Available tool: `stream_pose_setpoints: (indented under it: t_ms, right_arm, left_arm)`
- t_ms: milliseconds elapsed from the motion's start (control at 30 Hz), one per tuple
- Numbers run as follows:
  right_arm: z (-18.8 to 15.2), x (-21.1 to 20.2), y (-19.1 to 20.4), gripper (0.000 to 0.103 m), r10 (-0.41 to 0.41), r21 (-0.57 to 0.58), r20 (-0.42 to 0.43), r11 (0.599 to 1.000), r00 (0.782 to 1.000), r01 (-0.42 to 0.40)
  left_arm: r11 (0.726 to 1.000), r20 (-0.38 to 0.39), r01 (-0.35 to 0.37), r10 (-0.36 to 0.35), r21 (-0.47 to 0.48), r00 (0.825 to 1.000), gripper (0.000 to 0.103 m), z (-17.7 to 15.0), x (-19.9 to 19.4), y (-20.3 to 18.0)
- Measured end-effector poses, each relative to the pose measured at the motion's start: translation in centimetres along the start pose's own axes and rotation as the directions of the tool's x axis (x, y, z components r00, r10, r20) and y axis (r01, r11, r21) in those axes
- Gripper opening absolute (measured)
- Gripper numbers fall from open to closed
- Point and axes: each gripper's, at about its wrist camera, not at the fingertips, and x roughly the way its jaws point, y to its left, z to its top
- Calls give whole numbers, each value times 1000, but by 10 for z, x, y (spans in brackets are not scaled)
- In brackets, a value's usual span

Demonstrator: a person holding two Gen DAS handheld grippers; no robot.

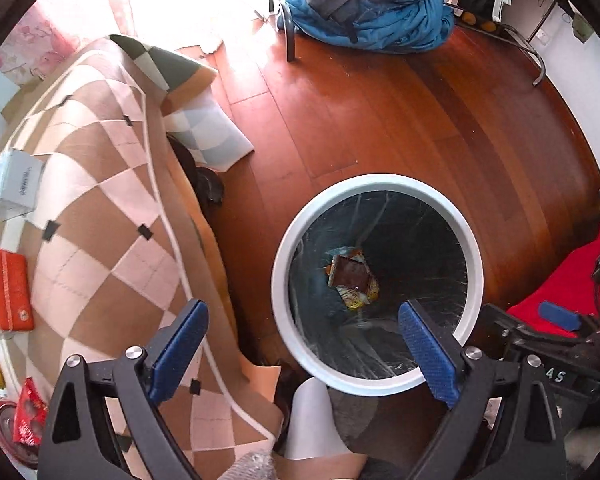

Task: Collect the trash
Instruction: 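Carry both snack packets over the white bin and open both tools, then grasp the red Coca-Cola can with the left tool while the right tool grasps the red wrapper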

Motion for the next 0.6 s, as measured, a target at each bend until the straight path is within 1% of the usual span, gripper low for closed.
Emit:
stream_pose_setpoints:
  t_ms: [133, 267, 467, 600]
  right_arm:
    - [-6, -18, 2, 103, -23, -22, 20, 999, 1000, 24]
    - [-14, -39, 3, 103, -22, -28, 32, 999, 999, 23]
    - [-31, -84, 7, 103, -7, -27, 83, 1000, 997, 9]
    - [-44, -122, 12, 103, 6, -30, 132, 1000, 991, -2]
  left_arm:
    - [1000, 13, -13, 13, -5, 1000, 97, -6, -12, 3]
    - [1000, 34, -18, 18, -5, 999, 98, -11, -30, 4]
    - [1000, 89, -15, 15, -7, 996, 98, -18, -71, 8]
    - [1000, 146, -8, 9, -5, 989, 98, -27, -107, 12]
